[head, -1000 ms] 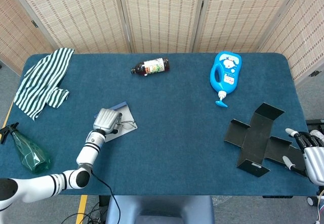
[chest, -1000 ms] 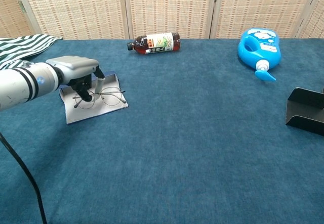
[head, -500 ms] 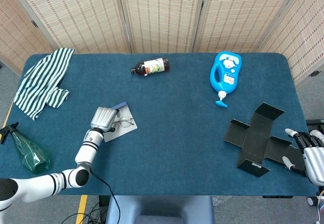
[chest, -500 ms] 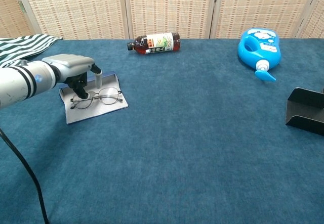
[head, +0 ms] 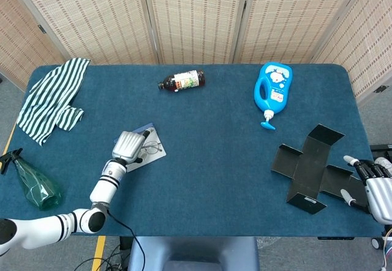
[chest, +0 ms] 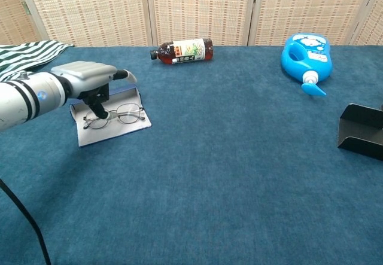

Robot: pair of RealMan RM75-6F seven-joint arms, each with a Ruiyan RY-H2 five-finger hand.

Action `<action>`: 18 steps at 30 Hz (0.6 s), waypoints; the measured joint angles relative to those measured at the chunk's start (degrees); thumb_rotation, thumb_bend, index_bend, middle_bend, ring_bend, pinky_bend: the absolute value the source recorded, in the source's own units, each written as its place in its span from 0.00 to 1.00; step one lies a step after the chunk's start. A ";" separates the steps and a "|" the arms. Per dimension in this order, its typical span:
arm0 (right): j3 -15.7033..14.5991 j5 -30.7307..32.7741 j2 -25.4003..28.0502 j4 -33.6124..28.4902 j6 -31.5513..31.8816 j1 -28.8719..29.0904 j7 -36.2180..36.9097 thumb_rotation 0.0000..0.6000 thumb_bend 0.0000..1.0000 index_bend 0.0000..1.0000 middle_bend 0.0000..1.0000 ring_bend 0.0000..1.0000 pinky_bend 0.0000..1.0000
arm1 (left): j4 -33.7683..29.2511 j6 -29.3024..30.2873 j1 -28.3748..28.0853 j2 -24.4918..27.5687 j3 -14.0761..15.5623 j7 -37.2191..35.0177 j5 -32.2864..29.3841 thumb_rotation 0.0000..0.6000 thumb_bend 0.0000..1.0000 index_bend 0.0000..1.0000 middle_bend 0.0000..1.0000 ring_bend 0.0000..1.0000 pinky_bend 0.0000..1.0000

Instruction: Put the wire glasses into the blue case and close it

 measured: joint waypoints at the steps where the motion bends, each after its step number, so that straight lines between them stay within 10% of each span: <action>1: 0.01 0.04 0.01 0.03 0.03 -0.04 0.04 1.00 0.26 0.17 0.29 0.23 0.23 | 0.53 -0.14 -0.20 -0.44 -0.02 0.49 -0.25 1.00 0.36 0.11 1.00 1.00 1.00; 18: 0.01 0.42 0.19 0.30 0.20 -0.44 0.48 1.00 0.26 0.17 0.29 0.23 0.23 | 11.54 -2.94 -2.95 -5.02 -2.06 6.40 -7.65 1.00 0.36 0.11 1.00 1.00 1.00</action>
